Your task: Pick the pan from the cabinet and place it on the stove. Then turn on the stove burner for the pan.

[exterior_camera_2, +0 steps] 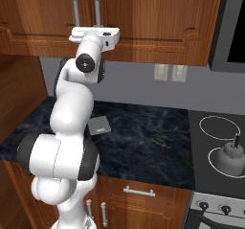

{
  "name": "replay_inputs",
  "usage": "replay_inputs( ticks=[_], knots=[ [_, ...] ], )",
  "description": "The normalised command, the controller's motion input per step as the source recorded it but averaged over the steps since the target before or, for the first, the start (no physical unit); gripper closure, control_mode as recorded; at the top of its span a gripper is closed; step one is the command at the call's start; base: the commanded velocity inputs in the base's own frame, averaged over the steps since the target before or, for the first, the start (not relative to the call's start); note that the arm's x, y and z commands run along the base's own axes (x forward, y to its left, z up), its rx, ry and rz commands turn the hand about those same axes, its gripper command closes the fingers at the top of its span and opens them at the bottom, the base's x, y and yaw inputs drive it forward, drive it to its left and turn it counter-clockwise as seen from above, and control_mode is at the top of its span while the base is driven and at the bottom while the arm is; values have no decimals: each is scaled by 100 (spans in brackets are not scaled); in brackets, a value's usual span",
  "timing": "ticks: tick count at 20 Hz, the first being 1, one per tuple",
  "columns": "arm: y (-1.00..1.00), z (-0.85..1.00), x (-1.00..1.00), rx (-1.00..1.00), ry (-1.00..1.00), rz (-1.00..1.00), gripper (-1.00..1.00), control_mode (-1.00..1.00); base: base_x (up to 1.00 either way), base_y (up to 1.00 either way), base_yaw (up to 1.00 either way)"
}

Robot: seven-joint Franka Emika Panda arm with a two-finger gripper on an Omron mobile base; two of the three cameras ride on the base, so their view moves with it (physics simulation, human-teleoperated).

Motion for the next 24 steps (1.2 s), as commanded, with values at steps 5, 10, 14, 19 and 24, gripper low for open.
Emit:
replay_inputs(
  ticks=[5, 10, 14, 19, 24],
  knots=[
    [-8, 0, -5, -1, 3, 4, 100, -100, 0, 0, 0],
    [-34, 1, -45, 0, 0, 1, 100, -100, 0, 0, 0],
    [-40, 7, -60, 0, 0, 2, 100, -100, 0, 0, 0],
    [-45, 19, -74, 0, 0, 0, 100, -100, 0, 0, 0],
    [-48, 27, -82, 0, 0, 0, 100, -100, 0, 0, 0]
  ],
)
